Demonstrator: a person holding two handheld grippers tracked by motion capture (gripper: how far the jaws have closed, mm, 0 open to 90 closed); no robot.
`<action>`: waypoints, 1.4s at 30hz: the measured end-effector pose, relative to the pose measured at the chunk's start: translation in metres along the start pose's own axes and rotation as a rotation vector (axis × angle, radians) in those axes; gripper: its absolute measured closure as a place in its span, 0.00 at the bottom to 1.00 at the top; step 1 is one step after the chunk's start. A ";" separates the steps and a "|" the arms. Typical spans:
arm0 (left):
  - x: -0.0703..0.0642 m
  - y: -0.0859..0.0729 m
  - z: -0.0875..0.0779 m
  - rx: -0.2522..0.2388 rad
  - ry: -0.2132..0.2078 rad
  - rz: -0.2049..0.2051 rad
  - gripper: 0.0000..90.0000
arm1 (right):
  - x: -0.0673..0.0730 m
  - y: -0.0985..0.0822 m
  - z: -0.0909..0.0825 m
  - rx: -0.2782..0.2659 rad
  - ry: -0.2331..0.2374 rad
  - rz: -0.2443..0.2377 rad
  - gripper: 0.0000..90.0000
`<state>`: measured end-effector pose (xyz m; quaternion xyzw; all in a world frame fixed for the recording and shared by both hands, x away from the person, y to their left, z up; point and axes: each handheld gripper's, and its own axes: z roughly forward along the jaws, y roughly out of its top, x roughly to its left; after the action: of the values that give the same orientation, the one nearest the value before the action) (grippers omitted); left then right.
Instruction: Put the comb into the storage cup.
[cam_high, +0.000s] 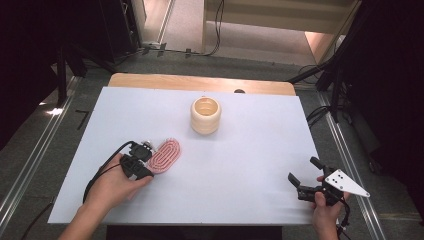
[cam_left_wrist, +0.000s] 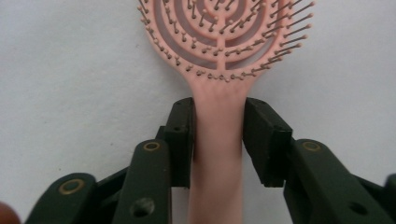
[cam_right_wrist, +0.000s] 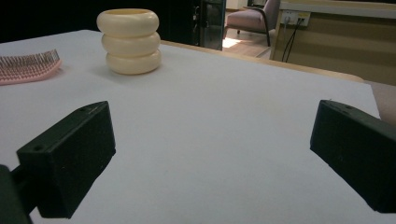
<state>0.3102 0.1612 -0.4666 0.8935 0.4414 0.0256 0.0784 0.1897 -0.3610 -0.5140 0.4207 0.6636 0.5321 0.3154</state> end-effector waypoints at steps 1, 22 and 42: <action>0.000 0.001 0.000 0.006 0.002 -0.004 0.72 | 0.000 0.000 0.000 0.000 -0.001 0.000 0.00; -0.009 0.008 0.002 0.050 0.063 0.059 0.79 | 0.001 0.000 0.002 0.014 -0.006 -0.007 0.00; -0.005 0.010 0.002 0.068 0.040 0.063 0.79 | 0.002 0.001 0.004 0.041 -0.004 -0.011 0.00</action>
<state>0.3148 0.1508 -0.4671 0.9084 0.4151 0.0308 0.0381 0.1923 -0.3575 -0.5139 0.4246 0.6761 0.5157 0.3107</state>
